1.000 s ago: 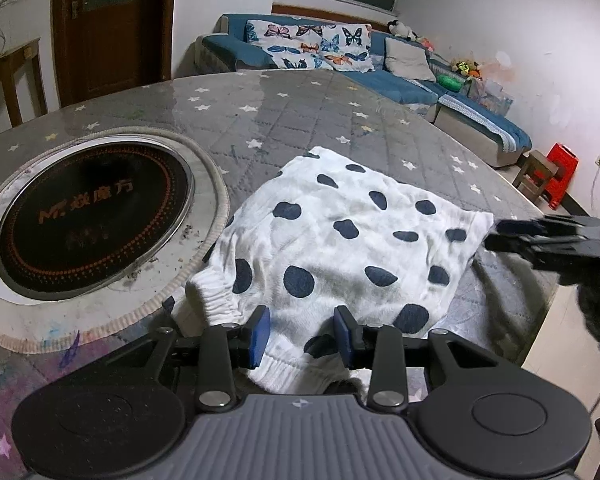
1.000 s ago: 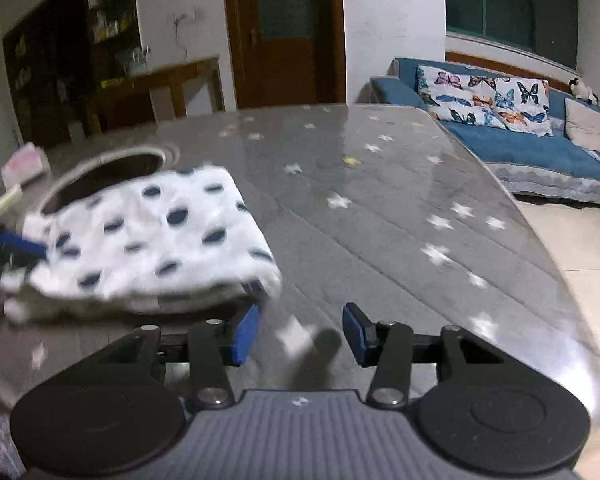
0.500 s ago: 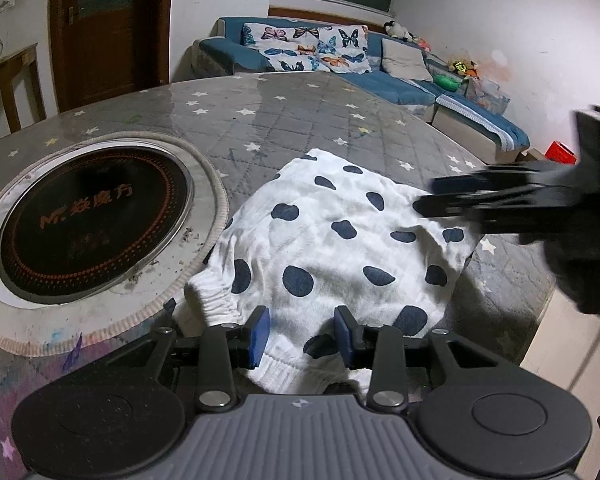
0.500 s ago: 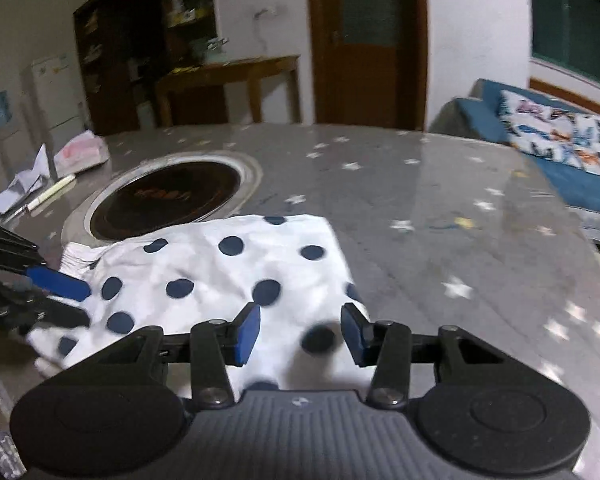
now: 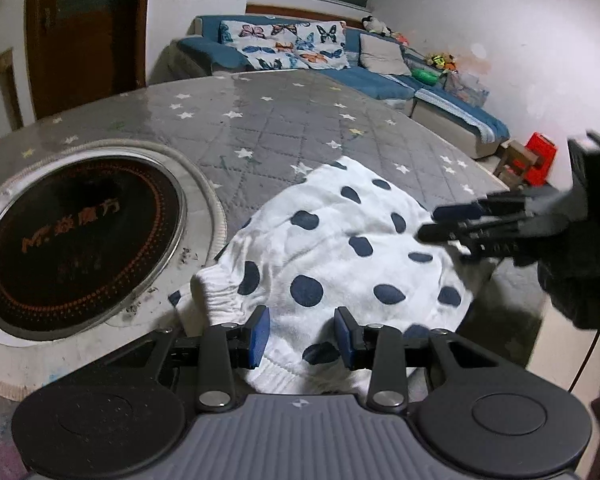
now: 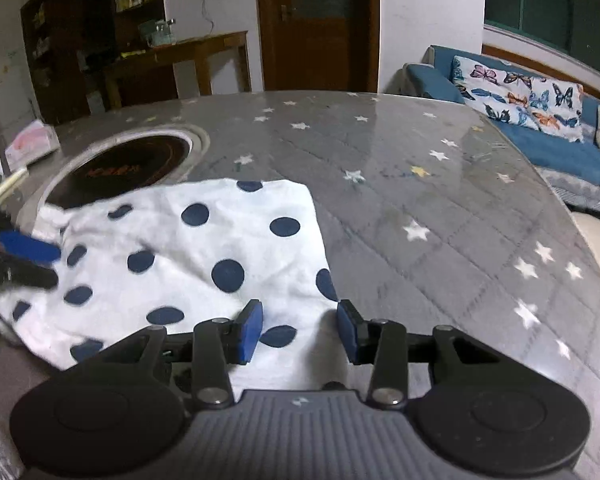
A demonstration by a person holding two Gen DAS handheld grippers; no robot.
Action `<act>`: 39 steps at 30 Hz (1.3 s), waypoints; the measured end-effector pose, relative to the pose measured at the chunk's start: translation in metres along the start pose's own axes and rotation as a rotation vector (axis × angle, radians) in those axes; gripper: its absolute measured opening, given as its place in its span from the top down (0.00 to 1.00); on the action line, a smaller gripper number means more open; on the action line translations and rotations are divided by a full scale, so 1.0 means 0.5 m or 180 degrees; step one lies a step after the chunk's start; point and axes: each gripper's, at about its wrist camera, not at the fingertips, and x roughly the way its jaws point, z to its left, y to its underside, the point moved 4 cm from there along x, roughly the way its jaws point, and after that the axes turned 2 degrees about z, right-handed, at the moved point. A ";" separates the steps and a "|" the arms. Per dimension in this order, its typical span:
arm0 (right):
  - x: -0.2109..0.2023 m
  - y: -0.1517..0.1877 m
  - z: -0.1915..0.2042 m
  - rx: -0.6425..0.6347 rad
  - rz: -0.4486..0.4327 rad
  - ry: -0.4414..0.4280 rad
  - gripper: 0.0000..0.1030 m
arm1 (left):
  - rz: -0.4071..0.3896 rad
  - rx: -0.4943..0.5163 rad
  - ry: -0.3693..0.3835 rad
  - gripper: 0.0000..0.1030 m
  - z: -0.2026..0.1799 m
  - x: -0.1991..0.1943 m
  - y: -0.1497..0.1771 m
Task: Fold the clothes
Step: 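Grasp the elastic waistband of the polka-dot pants with the left gripper and lift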
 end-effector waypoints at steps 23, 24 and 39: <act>0.023 -0.074 0.219 -0.0770 -0.0130 -0.0665 0.59 | -0.0049 -0.1025 -0.0286 0.47 0.084 -0.037 0.031; 0.015 -0.069 0.227 -0.0822 -0.0132 -0.0699 0.59 | -0.0068 -0.1074 -0.0272 0.47 0.085 -0.038 0.031; -0.097 -0.010 0.341 -0.1902 -0.0292 -0.0888 0.54 | 0.0008 -0.1499 -0.0252 0.47 0.094 -0.023 0.045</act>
